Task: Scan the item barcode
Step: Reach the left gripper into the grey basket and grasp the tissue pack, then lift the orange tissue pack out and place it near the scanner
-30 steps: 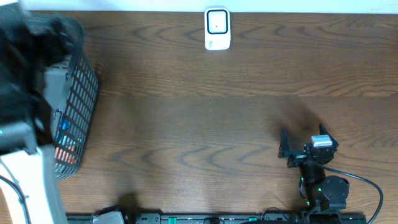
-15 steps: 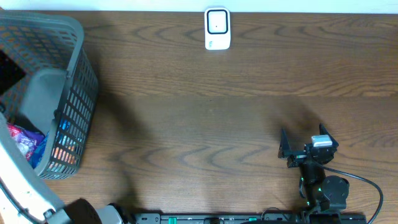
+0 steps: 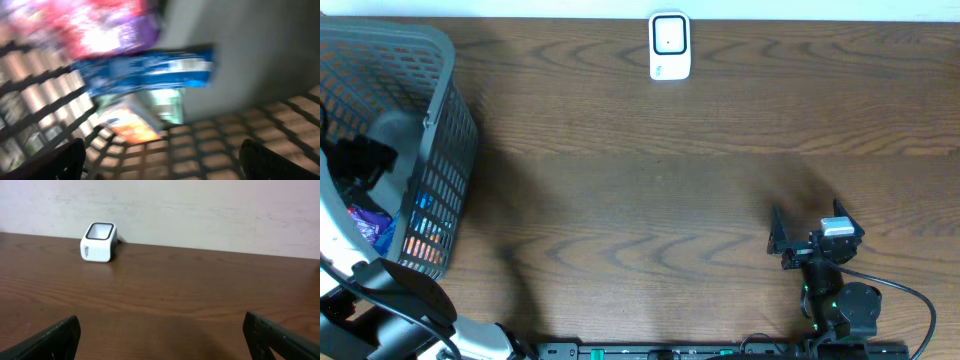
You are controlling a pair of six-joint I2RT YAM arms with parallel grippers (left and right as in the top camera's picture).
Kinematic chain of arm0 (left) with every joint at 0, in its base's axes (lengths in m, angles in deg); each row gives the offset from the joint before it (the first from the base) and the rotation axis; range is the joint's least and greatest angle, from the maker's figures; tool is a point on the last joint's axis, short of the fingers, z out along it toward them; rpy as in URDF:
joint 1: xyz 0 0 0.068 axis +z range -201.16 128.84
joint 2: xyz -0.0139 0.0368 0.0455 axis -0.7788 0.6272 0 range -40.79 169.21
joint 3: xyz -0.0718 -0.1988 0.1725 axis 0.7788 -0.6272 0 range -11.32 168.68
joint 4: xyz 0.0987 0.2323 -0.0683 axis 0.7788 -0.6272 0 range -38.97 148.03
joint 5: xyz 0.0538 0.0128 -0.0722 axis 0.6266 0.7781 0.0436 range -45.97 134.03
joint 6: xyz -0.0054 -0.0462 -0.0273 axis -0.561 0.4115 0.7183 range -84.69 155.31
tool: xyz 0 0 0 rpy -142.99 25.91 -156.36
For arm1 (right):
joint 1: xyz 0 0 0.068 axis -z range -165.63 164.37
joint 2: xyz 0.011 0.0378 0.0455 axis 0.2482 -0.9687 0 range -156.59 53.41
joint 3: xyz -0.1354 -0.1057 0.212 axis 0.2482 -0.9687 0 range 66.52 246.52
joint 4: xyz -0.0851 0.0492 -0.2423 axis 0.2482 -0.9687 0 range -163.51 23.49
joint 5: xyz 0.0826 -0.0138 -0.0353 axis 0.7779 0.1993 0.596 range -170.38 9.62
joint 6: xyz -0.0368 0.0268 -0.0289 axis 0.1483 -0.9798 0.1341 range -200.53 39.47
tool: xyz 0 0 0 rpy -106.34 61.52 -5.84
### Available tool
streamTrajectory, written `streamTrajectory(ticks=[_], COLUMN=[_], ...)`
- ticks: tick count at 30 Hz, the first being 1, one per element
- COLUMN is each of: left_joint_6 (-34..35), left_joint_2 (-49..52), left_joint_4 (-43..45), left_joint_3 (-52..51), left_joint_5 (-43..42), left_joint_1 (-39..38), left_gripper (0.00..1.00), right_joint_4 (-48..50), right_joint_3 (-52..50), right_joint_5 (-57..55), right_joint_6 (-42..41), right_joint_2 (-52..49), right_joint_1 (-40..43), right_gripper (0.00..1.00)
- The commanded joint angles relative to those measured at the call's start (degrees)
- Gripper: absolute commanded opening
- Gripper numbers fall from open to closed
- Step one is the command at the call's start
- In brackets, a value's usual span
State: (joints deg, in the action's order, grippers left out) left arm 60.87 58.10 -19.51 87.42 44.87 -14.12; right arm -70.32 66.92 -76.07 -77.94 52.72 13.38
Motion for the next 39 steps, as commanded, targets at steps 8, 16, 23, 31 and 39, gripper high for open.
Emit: streamTrajectory(ticks=[8,16,23,31,39], left_joint_6=[21.05,21.03,20.57,20.59,14.47], left_joint_2=[0.13,0.13,0.13,0.11,-4.52], left_joint_4=[2.62,10.36,18.43,19.61,19.02], left_joint_3=[-14.84,-24.79,-30.77,-31.15,-24.17], left_joint_5=[13.53,9.16,7.23,5.97,-2.97], left_joint_1=[0.13,0.13,0.13,0.13,0.28], left_gripper=[0.98,0.98,0.85,0.12,0.07], right_joint_4=[-0.24,-0.24,-0.24,-0.24,-0.24], right_joint_3=[-0.09,-0.09,-0.09,-0.09,-0.09], right_joint_5=[-0.13,-0.13,-0.13,-0.13,-0.13], right_joint_6=[0.7,0.7,0.7,0.7,0.7], right_joint_2=[0.31,0.31,0.31,0.31,0.31], right_joint_1=[-0.33,-0.33,-0.33,-0.33,-0.33], right_gripper=[0.99,0.99,0.99,0.99,0.99])
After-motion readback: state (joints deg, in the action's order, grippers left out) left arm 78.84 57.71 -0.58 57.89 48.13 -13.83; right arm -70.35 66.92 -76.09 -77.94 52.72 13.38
